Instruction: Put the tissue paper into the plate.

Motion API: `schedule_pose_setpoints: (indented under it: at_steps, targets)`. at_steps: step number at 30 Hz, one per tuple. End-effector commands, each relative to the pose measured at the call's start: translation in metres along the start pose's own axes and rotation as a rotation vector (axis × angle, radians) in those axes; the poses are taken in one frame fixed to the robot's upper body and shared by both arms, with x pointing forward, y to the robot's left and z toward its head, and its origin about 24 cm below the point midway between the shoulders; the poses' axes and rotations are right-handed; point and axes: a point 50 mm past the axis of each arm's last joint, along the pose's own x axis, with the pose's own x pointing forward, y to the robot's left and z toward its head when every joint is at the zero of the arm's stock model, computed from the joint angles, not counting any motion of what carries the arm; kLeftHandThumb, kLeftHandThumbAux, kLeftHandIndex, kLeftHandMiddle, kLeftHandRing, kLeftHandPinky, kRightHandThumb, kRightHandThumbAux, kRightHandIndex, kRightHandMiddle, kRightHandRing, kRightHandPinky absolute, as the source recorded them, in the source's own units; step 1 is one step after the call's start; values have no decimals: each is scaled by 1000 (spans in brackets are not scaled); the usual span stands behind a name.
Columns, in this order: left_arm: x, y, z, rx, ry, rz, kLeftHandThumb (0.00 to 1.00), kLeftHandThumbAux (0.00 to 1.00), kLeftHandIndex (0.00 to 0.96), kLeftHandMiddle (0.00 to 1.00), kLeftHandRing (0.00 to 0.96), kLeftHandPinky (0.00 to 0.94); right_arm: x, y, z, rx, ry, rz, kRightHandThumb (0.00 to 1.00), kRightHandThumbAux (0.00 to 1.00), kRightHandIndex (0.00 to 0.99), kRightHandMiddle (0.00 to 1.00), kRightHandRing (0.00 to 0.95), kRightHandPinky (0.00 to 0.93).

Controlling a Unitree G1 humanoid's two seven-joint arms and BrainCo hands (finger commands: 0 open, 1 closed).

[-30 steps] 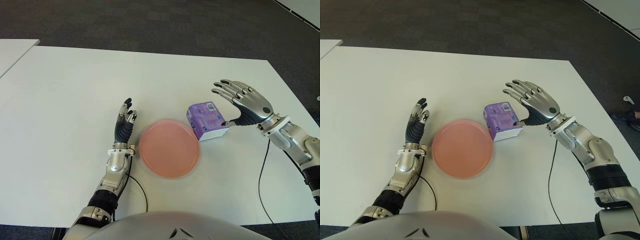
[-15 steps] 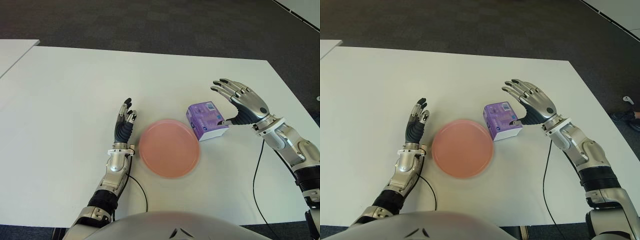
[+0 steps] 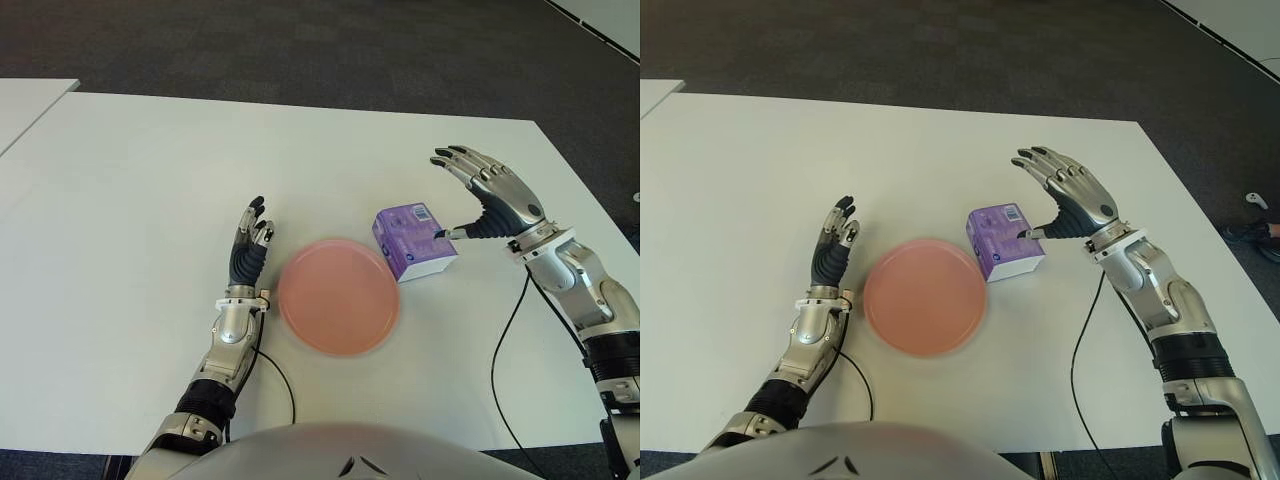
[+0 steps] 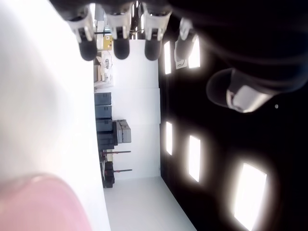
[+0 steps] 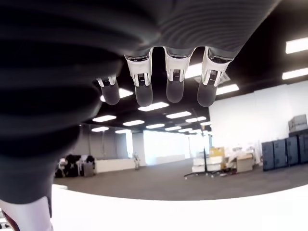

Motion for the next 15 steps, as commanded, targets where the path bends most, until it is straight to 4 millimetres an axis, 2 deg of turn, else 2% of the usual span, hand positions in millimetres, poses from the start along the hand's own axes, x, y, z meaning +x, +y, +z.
schedule_pose_setpoints:
  at_steps: [1, 15]
  targets:
    - [-74, 27, -58, 119, 344, 2, 0, 359, 0, 0, 0, 0, -1, 8, 2, 35, 14, 73, 0, 726, 13, 35, 13, 35]
    - [-75, 29, -58, 111, 342, 2, 0, 360, 0, 0, 0, 0, -5, 18, -1, 44, 39, 299, 5, 683, 2, 16, 0, 1]
